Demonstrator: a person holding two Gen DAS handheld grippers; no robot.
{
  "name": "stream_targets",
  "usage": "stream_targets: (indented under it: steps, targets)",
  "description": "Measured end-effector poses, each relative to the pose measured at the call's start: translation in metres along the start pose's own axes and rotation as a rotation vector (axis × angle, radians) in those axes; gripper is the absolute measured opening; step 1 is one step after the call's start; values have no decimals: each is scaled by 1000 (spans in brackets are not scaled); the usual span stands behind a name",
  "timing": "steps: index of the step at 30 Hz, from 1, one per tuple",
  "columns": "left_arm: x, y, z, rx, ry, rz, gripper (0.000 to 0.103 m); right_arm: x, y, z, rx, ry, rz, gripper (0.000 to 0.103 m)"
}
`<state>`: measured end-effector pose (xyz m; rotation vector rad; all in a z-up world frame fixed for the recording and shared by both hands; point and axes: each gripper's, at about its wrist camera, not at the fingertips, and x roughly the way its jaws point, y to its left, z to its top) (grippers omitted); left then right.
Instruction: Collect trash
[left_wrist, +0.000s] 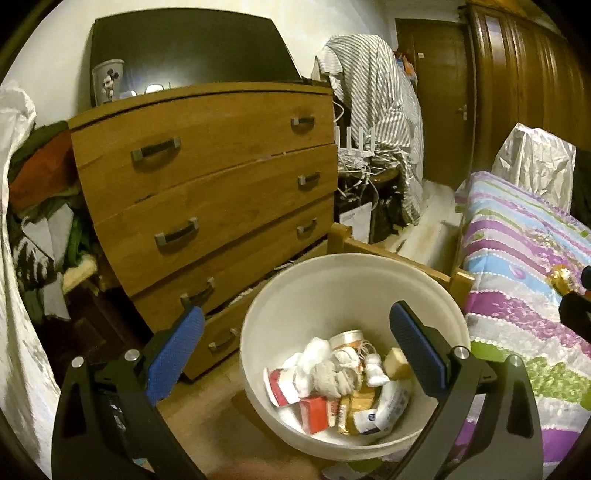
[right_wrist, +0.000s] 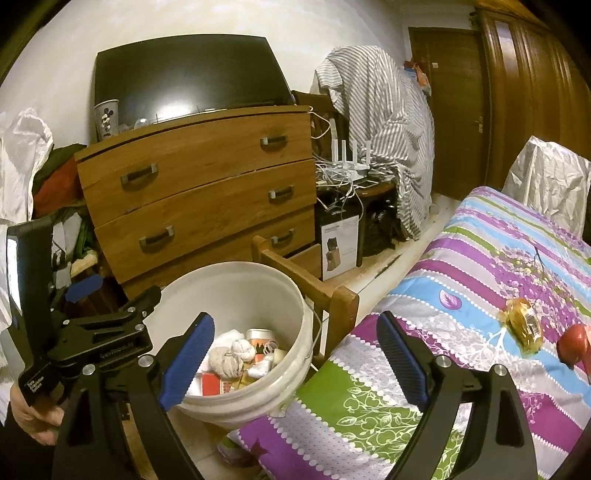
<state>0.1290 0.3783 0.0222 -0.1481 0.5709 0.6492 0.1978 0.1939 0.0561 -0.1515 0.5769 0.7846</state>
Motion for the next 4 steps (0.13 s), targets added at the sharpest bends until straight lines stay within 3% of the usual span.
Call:
stream_targets:
  steps: [4]
  targets:
    - [-2, -4, -1, 9, -10, -3, 97, 0, 0, 0, -1, 0, -1, 90]
